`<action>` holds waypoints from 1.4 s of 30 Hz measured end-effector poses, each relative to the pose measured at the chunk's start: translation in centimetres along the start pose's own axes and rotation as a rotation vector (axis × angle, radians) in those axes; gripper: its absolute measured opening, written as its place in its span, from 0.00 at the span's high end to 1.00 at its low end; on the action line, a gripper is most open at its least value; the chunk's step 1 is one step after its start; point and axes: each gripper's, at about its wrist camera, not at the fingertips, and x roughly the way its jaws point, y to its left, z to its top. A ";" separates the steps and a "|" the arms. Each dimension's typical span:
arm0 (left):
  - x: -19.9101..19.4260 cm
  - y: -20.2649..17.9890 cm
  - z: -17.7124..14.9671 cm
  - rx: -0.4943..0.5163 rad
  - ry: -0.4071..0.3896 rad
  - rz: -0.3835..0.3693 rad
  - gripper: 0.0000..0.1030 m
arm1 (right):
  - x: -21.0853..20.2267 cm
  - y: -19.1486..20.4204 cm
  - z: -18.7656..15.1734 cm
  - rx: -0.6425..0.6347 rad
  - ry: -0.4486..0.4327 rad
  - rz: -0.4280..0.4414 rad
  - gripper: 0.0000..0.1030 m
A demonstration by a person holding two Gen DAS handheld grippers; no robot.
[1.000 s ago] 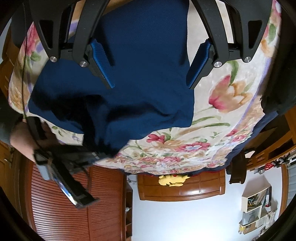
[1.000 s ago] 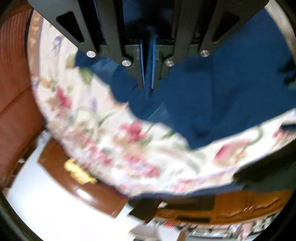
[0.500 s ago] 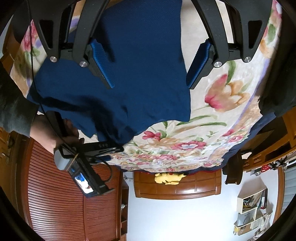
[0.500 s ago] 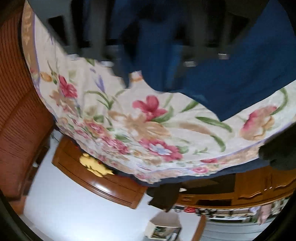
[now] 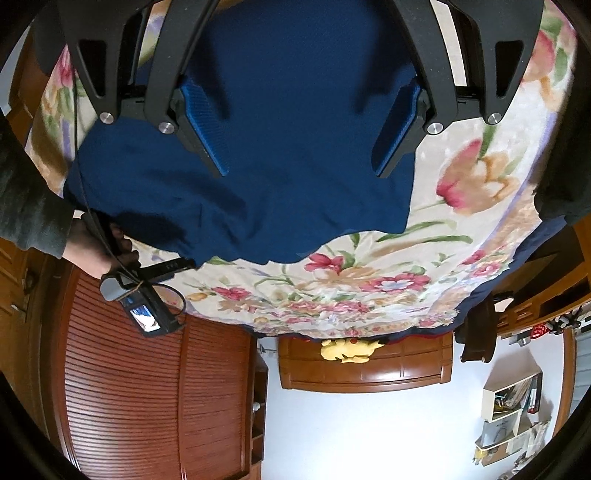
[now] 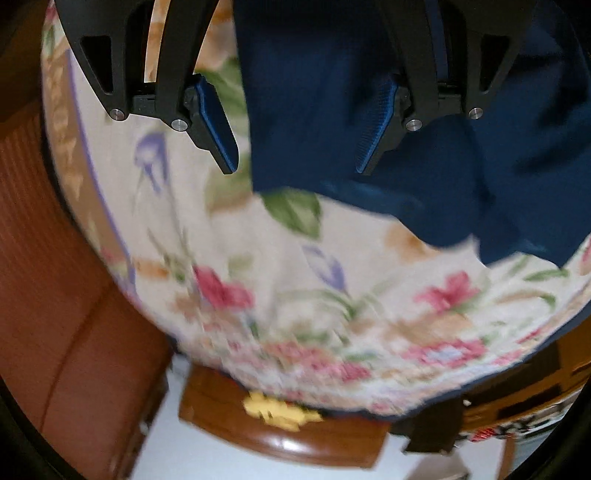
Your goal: Fold large clothes
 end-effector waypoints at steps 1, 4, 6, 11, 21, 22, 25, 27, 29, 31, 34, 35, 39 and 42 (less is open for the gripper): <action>0.3 -0.1 -0.1 0.004 0.008 0.002 0.22 | 0.9 -0.5 -0.1 0.015 0.023 0.007 0.34; 1.0 -0.3 -0.2 0.008 0.025 0.010 0.22 | 3.2 -1.8 -0.6 0.060 0.082 0.049 0.39; 1.4 -0.4 -0.3 0.009 0.034 0.014 0.22 | 3.5 -2.5 -0.8 0.082 0.114 0.053 0.40; 1.8 -0.4 -0.5 0.010 0.046 0.023 0.22 | 4.6 -2.8 -0.8 0.083 0.116 0.136 0.76; 2.1 -0.2 -0.6 -0.001 0.060 0.031 0.22 | -1.3 -7.6 -0.8 0.126 -0.120 -0.046 0.98; 2.0 -0.1 -0.6 -0.004 0.059 0.031 0.22 | -0.8 -8.7 -1.0 0.157 -0.086 -0.100 0.98; 2.0 0.0 -0.7 -0.010 0.061 0.028 0.22 | 1.2 -9.9 -2.0 0.160 0.012 -0.137 0.98; 1.8 0.1 -0.7 -0.008 0.058 0.032 0.22 | 1.5 -10.1 -2.4 0.169 0.019 -0.130 0.93; 1.6 0.1 -0.7 -0.008 0.054 0.034 0.22 | 1.1 -10.2 -2.5 0.161 0.016 -0.145 0.78; 1.2 0.3 -0.7 -0.006 0.045 0.039 0.22 | 0.8 -9.9 -2.6 0.139 0.010 -0.126 0.48; 0.6 0.7 -0.8 -0.009 0.032 0.049 0.22 | -1.8 -8.8 -2.8 0.115 -0.030 -0.097 0.43; 0.5 0.9 -0.8 -0.011 0.030 0.049 0.22 | -2.7 -8.7 -3.1 0.111 -0.043 -0.082 0.43; -0.2 1.5 -0.9 -0.017 0.024 0.059 0.22 | -6.3 -7.5 -5.6 0.077 -0.082 -0.008 0.43; -0.8 1.5 -1.2 -0.010 0.018 0.061 0.22 | -8.3 -7.1 -8.1 0.036 -0.094 0.029 0.43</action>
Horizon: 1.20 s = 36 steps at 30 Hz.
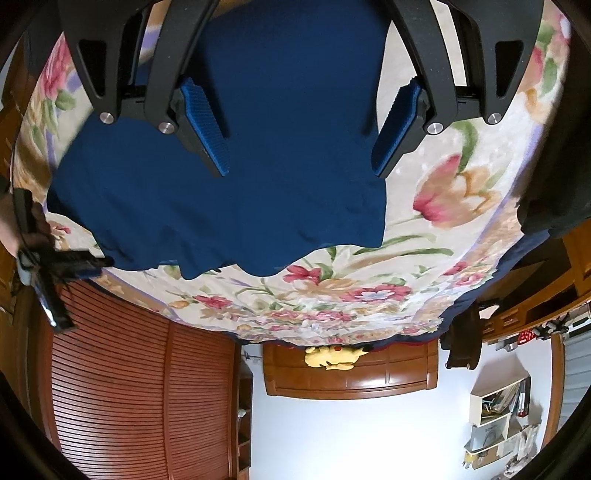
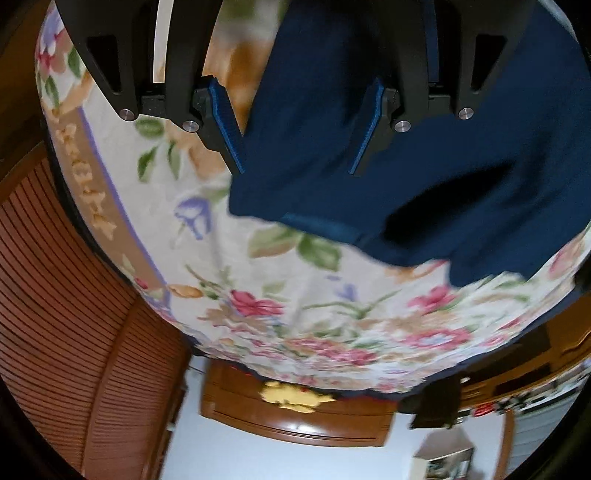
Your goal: Fold large clothes
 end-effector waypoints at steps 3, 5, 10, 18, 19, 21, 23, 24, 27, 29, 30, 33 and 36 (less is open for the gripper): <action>-0.4 0.1 -0.3 0.003 -0.001 0.002 0.22 | -2.0 0.4 -2.4 -0.031 -0.008 0.037 0.43; -0.6 0.2 -0.7 -0.004 0.005 0.001 0.22 | -3.3 0.6 -3.5 -0.039 -0.012 0.063 0.43; -0.8 0.1 -1.7 -0.003 0.024 0.025 0.22 | -5.3 0.9 -5.7 -0.047 -0.014 0.120 0.43; -0.7 0.7 -3.0 -0.022 0.056 0.042 0.22 | -6.7 0.1 -8.3 -0.023 0.007 0.149 0.43; -0.6 0.7 -3.2 -0.025 0.064 0.037 0.22 | -6.5 -0.3 -8.9 -0.014 0.024 0.151 0.43; -0.2 0.8 -3.6 -0.022 0.085 0.023 0.22 | -5.6 -0.1 -9.7 0.001 0.068 0.178 0.43; -0.1 0.7 -3.8 -0.015 0.091 0.028 0.22 | -4.9 0.3 -10.5 -0.012 0.081 0.179 0.43; -0.1 0.6 -3.8 -0.014 0.091 0.031 0.22 | -5.0 0.4 -10.5 -0.015 0.068 0.170 0.43; 0.0 0.6 -4.0 -0.018 0.085 0.031 0.22 | -5.2 0.5 -10.4 0.005 0.069 0.153 0.43; 0.0 0.6 -4.1 -0.016 0.086 0.037 0.22 | -5.5 0.9 -10.3 -0.009 0.063 0.132 0.43; -0.1 0.5 -4.2 -0.014 0.086 0.043 0.22 | -5.7 1.1 -10.3 -0.013 0.059 0.122 0.43; 0.0 0.4 -4.4 -0.005 0.084 0.062 0.22 | -6.7 1.8 -10.0 -0.019 0.029 0.079 0.43; 0.0 0.4 -4.5 -0.003 0.081 0.069 0.22 | -8.9 3.5 -10.2 -0.036 -0.051 0.072 0.43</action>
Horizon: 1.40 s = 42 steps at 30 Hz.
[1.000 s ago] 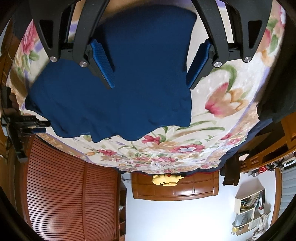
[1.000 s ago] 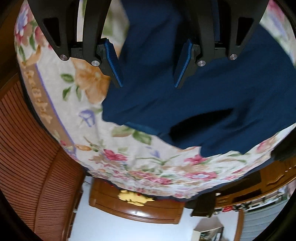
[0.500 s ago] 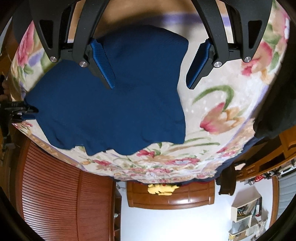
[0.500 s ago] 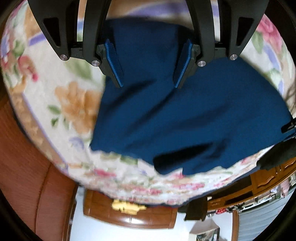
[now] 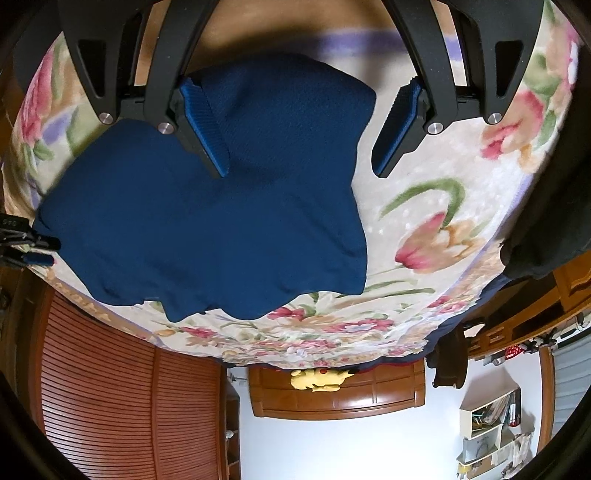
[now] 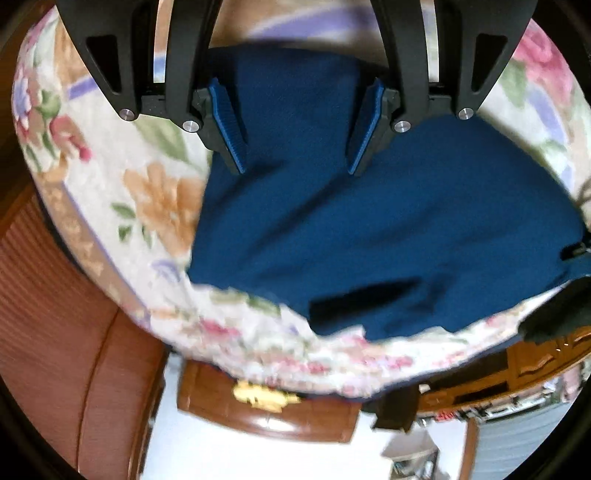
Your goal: Fold large clothes
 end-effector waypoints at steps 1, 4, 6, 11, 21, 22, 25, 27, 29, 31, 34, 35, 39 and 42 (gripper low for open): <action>0.0 0.0 0.0 0.000 -0.001 0.001 0.22 | -0.5 0.7 0.2 -0.010 -0.016 -0.001 0.43; 0.0 0.1 -0.1 -0.001 -0.001 0.002 0.22 | -1.6 2.9 0.6 -0.038 -0.051 0.031 0.43; 0.0 0.1 -0.1 -0.001 -0.001 0.003 0.21 | -1.9 4.3 1.1 -0.045 -0.064 0.055 0.43; 0.0 0.1 -0.2 -0.002 -0.001 0.007 0.21 | -1.8 7.7 1.7 -0.053 -0.075 0.134 0.43; -0.4 0.4 -0.6 -0.016 -0.011 0.010 0.21 | 0.4 8.7 0.1 -0.013 -0.034 0.193 0.43; -0.5 0.6 -0.7 -0.025 -0.011 0.003 0.21 | 0.2 8.9 -0.1 -0.021 -0.035 0.186 0.43; -0.8 1.1 -1.0 -0.049 -0.007 -0.014 0.21 | 0.9 8.8 0.2 -0.037 -0.032 0.168 0.43; -1.0 1.2 -1.2 -0.061 -0.005 -0.020 0.21 | 1.1 8.7 0.2 -0.042 -0.023 0.166 0.43; -1.2 1.4 -1.4 -0.078 -0.001 -0.024 0.21 | 1.7 8.7 0.8 -0.041 -0.005 0.173 0.43; -1.3 1.5 -1.6 -0.093 0.001 -0.026 0.21 | 1.9 8.4 1.2 -0.027 0.006 0.189 0.43; -1.4 1.7 -2.1 -0.135 0.014 -0.037 0.21 | 1.7 8.1 1.1 -0.013 -0.004 0.196 0.43; -1.2 1.9 -2.2 -0.156 0.021 -0.046 0.21 | 1.6 8.1 1.0 -0.011 -0.012 0.193 0.43; -0.6 2.8 -2.7 -0.246 0.059 -0.090 0.21 | 0.9 8.1 -0.1 -0.006 -0.054 0.175 0.43; -0.6 2.3 -2.8 -0.244 0.061 -0.072 0.21 | 0.1 8.4 -0.7 -0.006 -0.059 0.153 0.43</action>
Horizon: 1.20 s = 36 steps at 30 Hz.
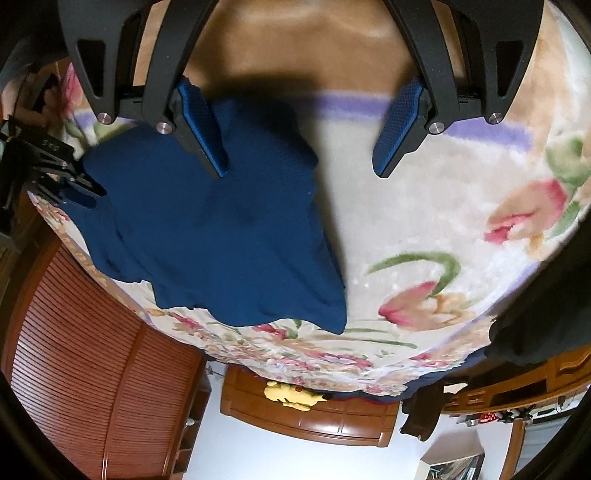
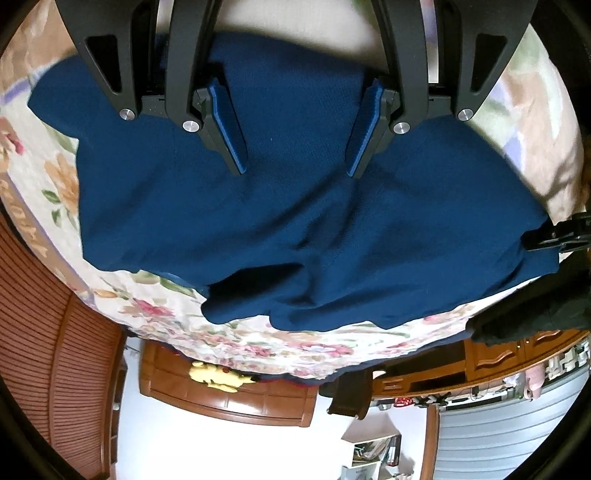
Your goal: Fold large clothes
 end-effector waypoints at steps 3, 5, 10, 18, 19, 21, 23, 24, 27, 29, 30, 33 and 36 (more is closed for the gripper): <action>0.0 -0.3 -0.2 -0.017 0.003 0.013 0.23 | -0.6 -0.1 -0.1 -0.003 0.011 0.018 0.43; 0.0 -0.2 -0.2 -0.044 0.013 -0.016 0.34 | -0.9 -0.4 -0.2 0.012 0.014 0.041 0.43; -0.2 -1.1 0.6 -0.070 0.055 -0.103 0.78 | -1.4 -0.7 -0.1 0.031 0.023 0.069 0.43; -4.3 -5.4 4.3 0.031 -0.047 -0.035 0.85 | -2.9 -1.0 0.0 0.053 -0.020 0.136 0.49; -4.7 -6.0 4.7 0.044 -0.057 -0.031 0.85 | -3.1 -1.1 -0.1 0.059 -0.022 0.152 0.49; -5.3 -7.3 5.5 0.079 -0.075 -0.019 0.86 | -3.3 -1.2 -0.4 0.063 -0.027 0.168 0.49; -5.8 -8.7 6.2 0.111 -0.091 -0.012 0.86 | -4.0 -1.3 -0.5 0.055 -0.057 0.147 0.51; -6.1 -9.5 6.6 0.125 -0.100 -0.013 0.86 | -4.4 -1.5 -0.5 0.058 -0.080 0.144 0.51; -6.4 -11.3 7.6 0.161 -0.118 -0.015 0.86 | -5.3 -2.2 -0.2 0.088 -0.103 0.166 0.51; -6.4 -12.4 8.2 0.182 -0.125 -0.016 0.87 | -5.2 -2.7 -0.3 0.099 -0.092 0.151 0.51; -6.5 -13.3 8.5 0.197 -0.128 -0.017 0.87 | -5.0 -2.9 -0.5 0.104 -0.075 0.135 0.51; -6.5 -16.1 9.2 0.263 -0.138 -0.021 0.88 | -4.3 -4.9 -0.8 0.141 -0.022 0.079 0.51; -6.4 -19.6 9.3 0.347 -0.147 -0.025 0.88 | -4.5 -7.2 -1.0 0.182 0.005 0.011 0.51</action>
